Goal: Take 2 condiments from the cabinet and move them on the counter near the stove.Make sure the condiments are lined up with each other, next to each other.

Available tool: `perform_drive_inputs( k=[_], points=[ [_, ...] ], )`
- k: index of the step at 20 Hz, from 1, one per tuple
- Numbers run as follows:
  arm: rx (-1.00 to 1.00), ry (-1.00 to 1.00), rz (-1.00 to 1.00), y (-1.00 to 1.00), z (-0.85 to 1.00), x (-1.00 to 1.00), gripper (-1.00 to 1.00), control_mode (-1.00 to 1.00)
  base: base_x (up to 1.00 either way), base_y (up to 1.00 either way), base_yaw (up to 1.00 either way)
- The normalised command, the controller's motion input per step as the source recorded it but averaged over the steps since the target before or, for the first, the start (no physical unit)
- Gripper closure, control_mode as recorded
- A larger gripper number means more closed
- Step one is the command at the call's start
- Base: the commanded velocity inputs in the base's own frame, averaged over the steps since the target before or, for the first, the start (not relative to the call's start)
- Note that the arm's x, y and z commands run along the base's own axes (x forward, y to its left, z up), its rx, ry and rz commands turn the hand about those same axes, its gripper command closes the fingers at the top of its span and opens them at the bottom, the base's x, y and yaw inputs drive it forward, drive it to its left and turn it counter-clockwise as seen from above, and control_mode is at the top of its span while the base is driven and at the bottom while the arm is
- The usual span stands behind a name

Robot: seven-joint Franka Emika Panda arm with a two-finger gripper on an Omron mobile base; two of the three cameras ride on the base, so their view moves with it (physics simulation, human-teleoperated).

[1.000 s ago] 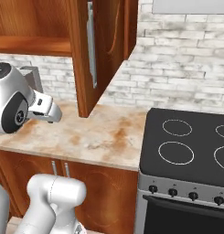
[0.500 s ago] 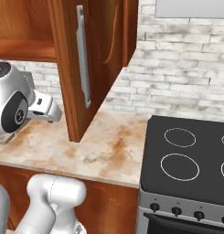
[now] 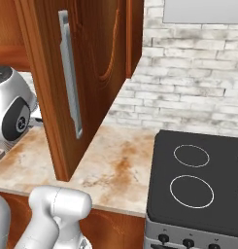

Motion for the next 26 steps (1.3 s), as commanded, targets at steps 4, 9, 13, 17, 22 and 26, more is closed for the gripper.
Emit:
perform_drive_inputs(
  k=[4, 9, 13, 17, 22, 26],
  points=[
    [0.00, 0.00, 0.00, 0.00, 0.00, 0.00, -1.00, 1.00, 0.36, 0.05, 0.00],
    [0.00, 0.00, 0.00, 0.00, 0.00, 0.00, -1.00, 1.00, 0.18, 0.02, 0.00],
    [0.00, -0.05, 0.00, 0.01, 0.18, -0.05, -1.00, -1.00, -0.01, 0.03, 0.00],
    [0.00, -0.10, 0.00, 0.00, 0.45, -0.11, -1.00, -1.00, 0.00, 0.00, 0.00],
    [0.00, -0.12, 0.00, 0.02, 0.54, -0.01, -1.00, -1.00, 0.00, 0.00, 0.00],
    [0.00, -0.15, -0.01, 0.09, 0.61, 0.00, -1.00, -1.00, 0.00, 0.00, 0.00]
  ],
)
